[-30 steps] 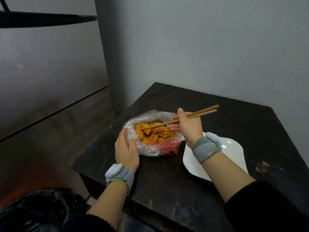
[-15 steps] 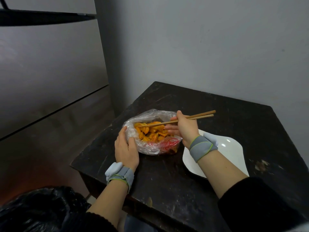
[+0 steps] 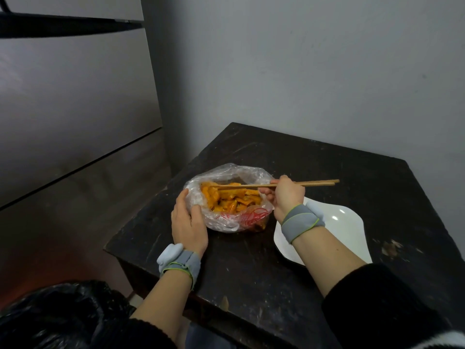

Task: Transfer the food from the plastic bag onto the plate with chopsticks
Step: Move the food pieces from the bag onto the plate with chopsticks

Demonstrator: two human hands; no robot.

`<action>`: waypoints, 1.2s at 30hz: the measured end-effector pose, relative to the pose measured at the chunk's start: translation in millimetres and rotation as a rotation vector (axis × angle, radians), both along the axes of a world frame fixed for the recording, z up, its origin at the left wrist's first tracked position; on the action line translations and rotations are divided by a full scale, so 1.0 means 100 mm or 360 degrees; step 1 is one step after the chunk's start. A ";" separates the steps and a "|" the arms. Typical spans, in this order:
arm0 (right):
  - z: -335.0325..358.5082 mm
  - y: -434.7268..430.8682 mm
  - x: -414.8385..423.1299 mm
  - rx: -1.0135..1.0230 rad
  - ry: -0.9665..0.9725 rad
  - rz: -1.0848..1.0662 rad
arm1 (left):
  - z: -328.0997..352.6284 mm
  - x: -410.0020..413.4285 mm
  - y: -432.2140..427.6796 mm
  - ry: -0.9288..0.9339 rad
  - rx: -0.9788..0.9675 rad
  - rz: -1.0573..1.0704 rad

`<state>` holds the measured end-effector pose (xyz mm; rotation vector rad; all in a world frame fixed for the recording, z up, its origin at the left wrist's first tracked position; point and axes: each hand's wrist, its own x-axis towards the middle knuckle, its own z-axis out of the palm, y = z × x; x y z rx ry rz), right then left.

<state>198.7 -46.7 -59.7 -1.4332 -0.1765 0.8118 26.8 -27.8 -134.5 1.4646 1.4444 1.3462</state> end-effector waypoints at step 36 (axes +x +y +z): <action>0.00 -0.02 -0.23 -0.0018 -0.0099 0.0204 | 0.13 -0.05 -0.09 -0.0188 -0.0140 0.0058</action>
